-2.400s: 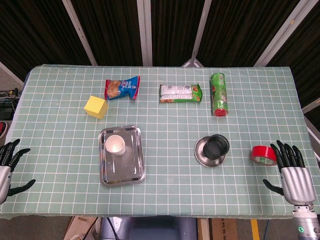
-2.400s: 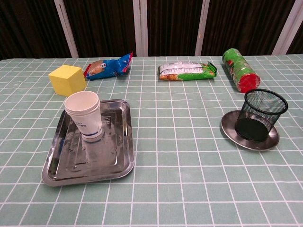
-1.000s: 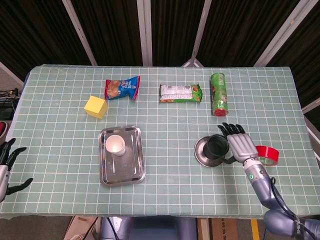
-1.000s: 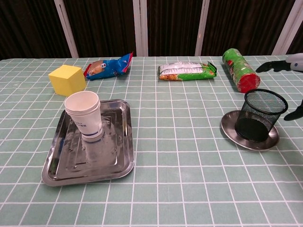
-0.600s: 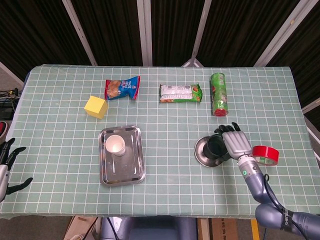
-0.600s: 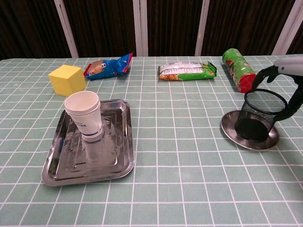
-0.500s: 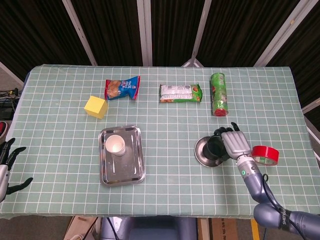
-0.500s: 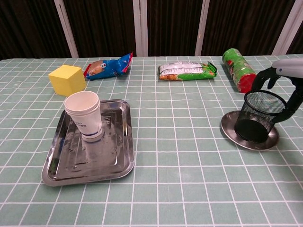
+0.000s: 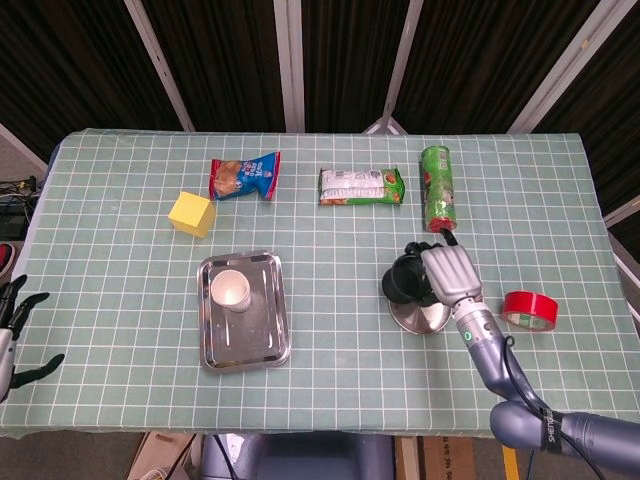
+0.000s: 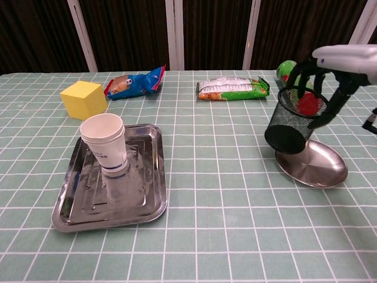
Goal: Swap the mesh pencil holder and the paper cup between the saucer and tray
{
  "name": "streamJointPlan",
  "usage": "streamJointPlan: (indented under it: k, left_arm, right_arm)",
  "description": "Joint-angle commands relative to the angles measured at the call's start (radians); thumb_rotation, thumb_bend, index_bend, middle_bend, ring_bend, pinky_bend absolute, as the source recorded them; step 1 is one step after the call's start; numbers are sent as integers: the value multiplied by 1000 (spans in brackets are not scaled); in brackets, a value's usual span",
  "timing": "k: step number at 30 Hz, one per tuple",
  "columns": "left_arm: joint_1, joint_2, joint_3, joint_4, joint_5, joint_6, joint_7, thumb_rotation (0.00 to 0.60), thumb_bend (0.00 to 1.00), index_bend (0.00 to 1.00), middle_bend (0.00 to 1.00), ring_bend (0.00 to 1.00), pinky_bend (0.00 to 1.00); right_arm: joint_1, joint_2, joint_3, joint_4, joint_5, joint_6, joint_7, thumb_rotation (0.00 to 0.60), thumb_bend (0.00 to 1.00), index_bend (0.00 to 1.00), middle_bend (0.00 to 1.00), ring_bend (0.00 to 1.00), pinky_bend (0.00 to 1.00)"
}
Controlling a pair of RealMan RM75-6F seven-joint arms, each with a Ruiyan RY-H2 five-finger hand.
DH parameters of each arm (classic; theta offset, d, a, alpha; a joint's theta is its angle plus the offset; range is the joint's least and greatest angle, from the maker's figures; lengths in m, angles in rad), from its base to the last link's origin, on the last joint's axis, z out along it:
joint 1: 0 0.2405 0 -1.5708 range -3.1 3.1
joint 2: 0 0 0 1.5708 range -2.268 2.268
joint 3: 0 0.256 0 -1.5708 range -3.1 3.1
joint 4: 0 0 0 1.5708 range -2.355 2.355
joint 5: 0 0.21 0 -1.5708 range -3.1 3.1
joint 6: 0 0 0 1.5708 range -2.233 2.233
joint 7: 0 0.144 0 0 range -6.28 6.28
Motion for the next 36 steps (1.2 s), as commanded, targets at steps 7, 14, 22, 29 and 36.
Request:
streamJointPlan:
  k: [7, 14, 22, 29, 36]
  left_arm:
    - [-10, -2, -13, 9, -37, -24, 1, 600, 100, 212, 7, 0, 84]
    - [-17, -1, -10, 14, -33, -38, -3, 600, 100, 212, 7, 0, 84]
    - [-16, 0, -17, 14, -57, -40, 7, 600, 99, 212, 7, 0, 84]
    - [-17, -2, -18, 14, -62, -40, 17, 600, 100, 211, 7, 0, 84]
    - [-20, 11, -8, 7, -34, -46, -15, 600, 99, 211, 4, 0, 84]
  right_arm:
    - [152, -94, 69, 49, 148, -59, -63, 600, 47, 508, 397, 416, 103]
    - [236, -213, 59, 209, 220, -119, -67, 600, 47, 508, 397, 375, 101]
    - [255, -255, 33, 285, 192, -155, -31, 600, 20, 216, 185, 118, 0]
    - [270, -165, -8, 148, 250, -121, -113, 600, 0, 0, 0, 0, 0]
    - [125, 104, -60, -173, 193, 110, -93, 600, 0, 0, 0, 0, 0]
